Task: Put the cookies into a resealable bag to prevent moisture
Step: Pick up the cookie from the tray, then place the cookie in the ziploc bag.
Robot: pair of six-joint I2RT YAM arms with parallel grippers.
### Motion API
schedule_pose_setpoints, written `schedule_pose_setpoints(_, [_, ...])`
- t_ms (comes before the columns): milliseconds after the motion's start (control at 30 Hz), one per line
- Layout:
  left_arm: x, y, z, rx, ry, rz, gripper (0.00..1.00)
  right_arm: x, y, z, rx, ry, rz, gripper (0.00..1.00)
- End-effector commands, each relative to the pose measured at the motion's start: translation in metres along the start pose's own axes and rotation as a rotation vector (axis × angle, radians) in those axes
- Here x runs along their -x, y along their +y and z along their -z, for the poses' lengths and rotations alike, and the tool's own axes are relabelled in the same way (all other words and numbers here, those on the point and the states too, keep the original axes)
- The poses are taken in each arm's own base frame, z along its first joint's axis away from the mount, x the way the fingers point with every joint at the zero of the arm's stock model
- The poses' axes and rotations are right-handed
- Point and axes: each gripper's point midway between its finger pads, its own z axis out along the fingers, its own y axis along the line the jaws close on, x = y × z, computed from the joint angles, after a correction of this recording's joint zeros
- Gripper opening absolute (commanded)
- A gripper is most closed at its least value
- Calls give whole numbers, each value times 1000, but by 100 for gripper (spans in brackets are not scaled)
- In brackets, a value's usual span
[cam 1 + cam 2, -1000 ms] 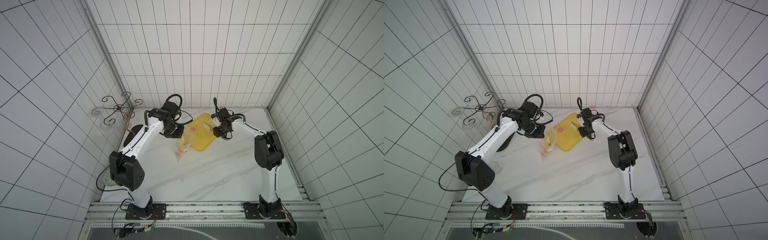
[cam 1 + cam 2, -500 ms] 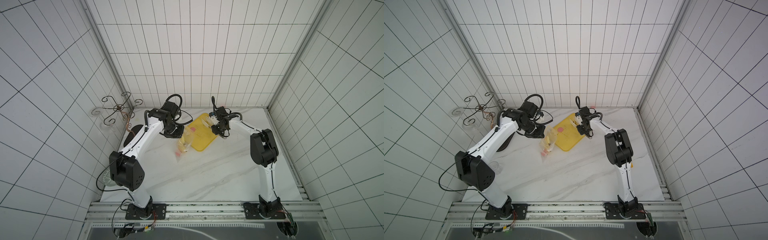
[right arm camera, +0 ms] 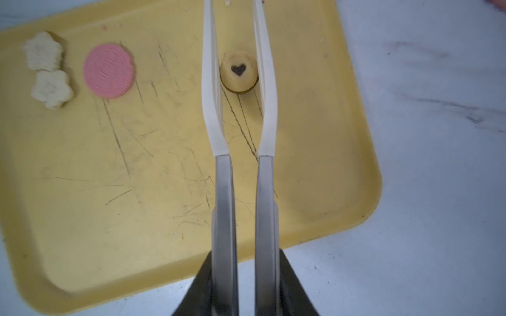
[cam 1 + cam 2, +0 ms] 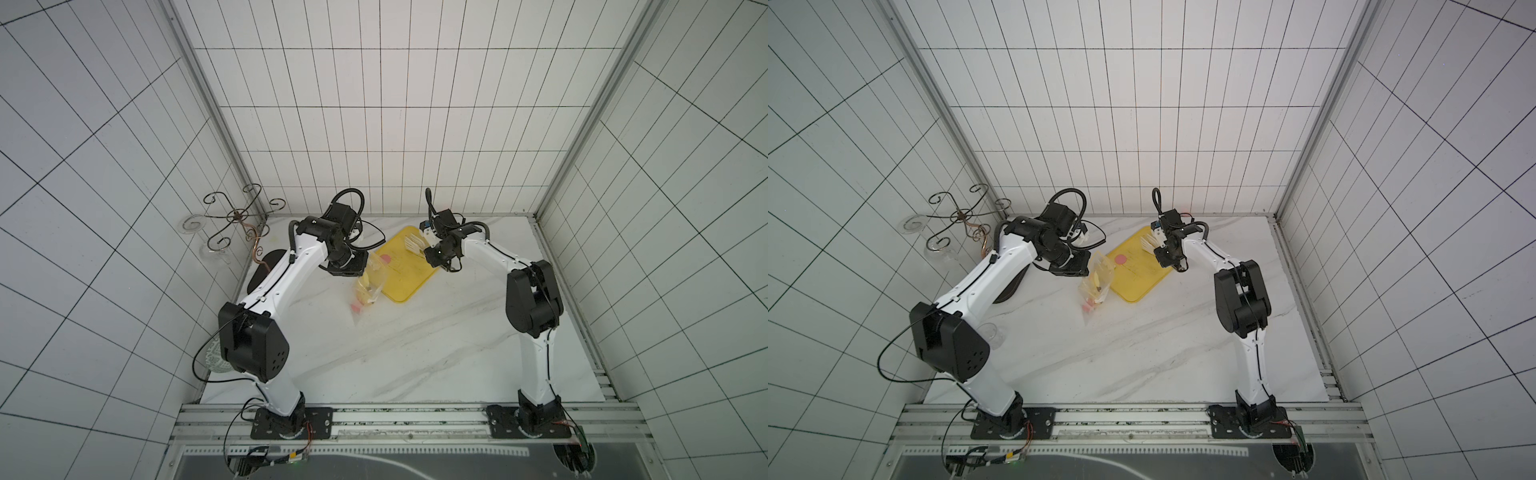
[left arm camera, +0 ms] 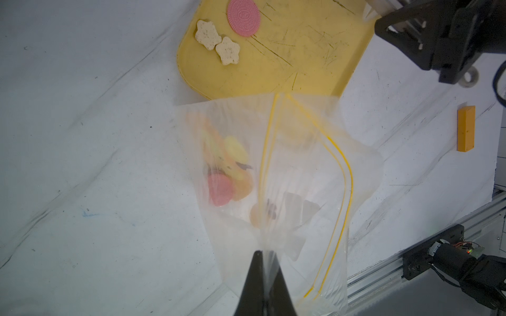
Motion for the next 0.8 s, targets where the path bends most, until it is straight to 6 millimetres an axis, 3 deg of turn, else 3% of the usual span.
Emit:
schedule_pose_setpoints(0, [6,0,3,2,-24,-20,0,41,24,91,59,-214,39,31])
schedule_pose_setpoints(167, [12,0,4,-1,-35,-15,0,22,83,151,207,-286,77,31])
schedule_pose_setpoints(367, [14,-3,4,-22,-38,-7,0,-6,154,188,364,-297,110,31])
schedule_pose_setpoints(533, [15,-5,11,-49,-55,6,0,-31,177,177,411,-225,123,31])
schedule_pose_setpoints(700, [11,-2,15,-47,-62,17,0,-54,173,157,373,-149,118,31])
schedule_pose_setpoints(767, [10,-1,16,-45,-61,18,0,-54,169,158,354,-153,110,31])
